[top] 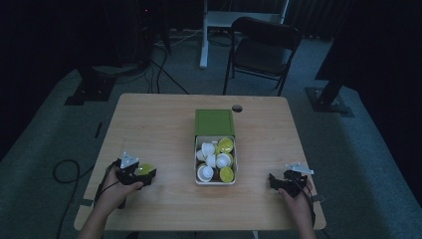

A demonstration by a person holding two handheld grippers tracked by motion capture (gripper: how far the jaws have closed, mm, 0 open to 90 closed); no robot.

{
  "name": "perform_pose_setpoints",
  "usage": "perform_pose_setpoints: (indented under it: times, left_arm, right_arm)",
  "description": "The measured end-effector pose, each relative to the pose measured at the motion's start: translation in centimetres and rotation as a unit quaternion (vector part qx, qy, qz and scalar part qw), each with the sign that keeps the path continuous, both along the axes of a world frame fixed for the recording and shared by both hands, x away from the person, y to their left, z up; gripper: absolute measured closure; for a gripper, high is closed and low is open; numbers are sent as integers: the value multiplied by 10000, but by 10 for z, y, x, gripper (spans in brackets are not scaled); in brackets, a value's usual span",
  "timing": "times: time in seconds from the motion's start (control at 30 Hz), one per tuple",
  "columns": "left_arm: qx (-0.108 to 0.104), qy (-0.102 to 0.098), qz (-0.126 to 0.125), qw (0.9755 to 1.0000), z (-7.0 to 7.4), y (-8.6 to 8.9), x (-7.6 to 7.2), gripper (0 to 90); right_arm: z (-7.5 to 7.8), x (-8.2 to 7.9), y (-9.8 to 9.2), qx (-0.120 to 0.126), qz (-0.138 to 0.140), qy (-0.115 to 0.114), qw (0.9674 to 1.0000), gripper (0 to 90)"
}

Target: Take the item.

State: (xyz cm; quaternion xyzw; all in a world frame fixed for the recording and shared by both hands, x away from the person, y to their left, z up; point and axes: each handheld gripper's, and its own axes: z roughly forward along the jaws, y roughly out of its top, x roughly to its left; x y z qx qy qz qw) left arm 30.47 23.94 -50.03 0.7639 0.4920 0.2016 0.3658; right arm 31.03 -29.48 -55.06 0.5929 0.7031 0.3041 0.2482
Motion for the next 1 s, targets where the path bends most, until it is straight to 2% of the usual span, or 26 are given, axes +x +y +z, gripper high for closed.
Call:
perform_pose_setpoints:
  times: [0.2,0.67,0.83,1.0]
  left_arm:
    - [9,-171,-43,9998,7,-6,-1,191]
    - [-118,-348,-522,9980,12,-26,-8,191]
    - [-148,-309,-822,9960,7,-38,-12,191]
    - [-30,-229,-1093,9937,0,-50,-16,191]
  right_arm:
    - [0,0,0,2,-2,-1,10000,121]
    - [0,0,0,2,-1,0,10000,121]
    - [0,0,0,1,-1,-1,10000,121]
    - [0,0,0,2,-1,0,10000,121]
